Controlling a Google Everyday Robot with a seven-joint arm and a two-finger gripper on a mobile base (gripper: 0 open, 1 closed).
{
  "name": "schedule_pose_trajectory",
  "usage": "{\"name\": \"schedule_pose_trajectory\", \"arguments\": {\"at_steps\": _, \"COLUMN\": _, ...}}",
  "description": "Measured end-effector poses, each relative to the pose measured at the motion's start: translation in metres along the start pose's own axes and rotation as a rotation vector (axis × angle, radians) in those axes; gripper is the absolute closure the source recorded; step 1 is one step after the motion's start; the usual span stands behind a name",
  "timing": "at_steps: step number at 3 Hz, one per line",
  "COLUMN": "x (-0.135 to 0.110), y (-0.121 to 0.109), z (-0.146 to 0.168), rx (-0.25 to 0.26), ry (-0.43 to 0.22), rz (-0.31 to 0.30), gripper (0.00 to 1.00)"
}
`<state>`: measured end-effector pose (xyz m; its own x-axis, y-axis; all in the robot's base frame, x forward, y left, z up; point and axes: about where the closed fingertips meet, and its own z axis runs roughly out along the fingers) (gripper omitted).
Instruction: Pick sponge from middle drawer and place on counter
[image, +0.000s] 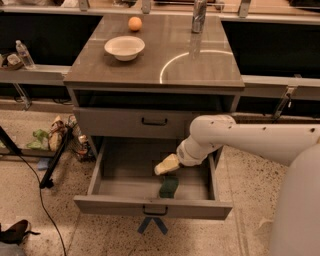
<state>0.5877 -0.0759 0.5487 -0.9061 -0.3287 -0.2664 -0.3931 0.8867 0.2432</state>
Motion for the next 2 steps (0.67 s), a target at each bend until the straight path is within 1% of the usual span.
{"name": "schedule_pose_trajectory", "arguments": {"at_steps": 1, "x": 0.003, "y": -0.003, "z": 0.041, "rx": 0.059, "ry": 0.026, "rz": 0.059, "gripper": 0.00}}
{"name": "schedule_pose_trajectory", "arguments": {"at_steps": 2, "x": 0.007, "y": -0.007, "z": 0.065, "rx": 0.107, "ry": 0.053, "rz": 0.118, "gripper": 0.00}}
